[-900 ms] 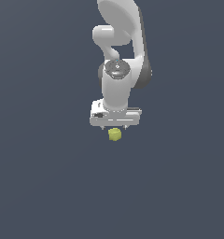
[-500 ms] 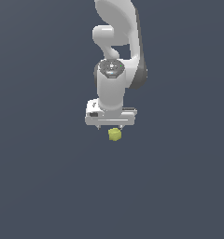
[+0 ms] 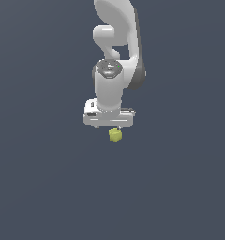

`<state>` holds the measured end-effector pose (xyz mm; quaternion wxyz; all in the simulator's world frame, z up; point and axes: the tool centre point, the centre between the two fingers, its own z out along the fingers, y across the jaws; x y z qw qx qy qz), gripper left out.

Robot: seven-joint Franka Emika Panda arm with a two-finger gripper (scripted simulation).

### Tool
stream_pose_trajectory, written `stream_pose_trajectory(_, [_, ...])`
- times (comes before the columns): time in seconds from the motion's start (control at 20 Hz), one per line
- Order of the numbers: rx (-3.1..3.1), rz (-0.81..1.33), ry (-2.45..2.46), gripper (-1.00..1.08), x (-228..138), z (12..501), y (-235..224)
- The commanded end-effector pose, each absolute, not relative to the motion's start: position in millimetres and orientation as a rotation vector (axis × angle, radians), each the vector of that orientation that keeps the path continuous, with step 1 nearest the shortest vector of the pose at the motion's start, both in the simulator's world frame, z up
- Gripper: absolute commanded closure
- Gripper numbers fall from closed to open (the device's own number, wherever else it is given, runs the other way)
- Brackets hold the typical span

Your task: Pick up the object and move it to a goal position.

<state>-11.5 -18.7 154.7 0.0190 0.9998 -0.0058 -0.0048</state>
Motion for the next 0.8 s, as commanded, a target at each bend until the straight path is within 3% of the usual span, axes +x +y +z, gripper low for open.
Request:
stream_pose_trajectory(0.0, [3.104,-0.014,-0.051,-0.92,-12,154,-18])
stream_pose_trajectory(0.75, [3.074,-0.010,-0.520,-0.92,-17,139,-8])
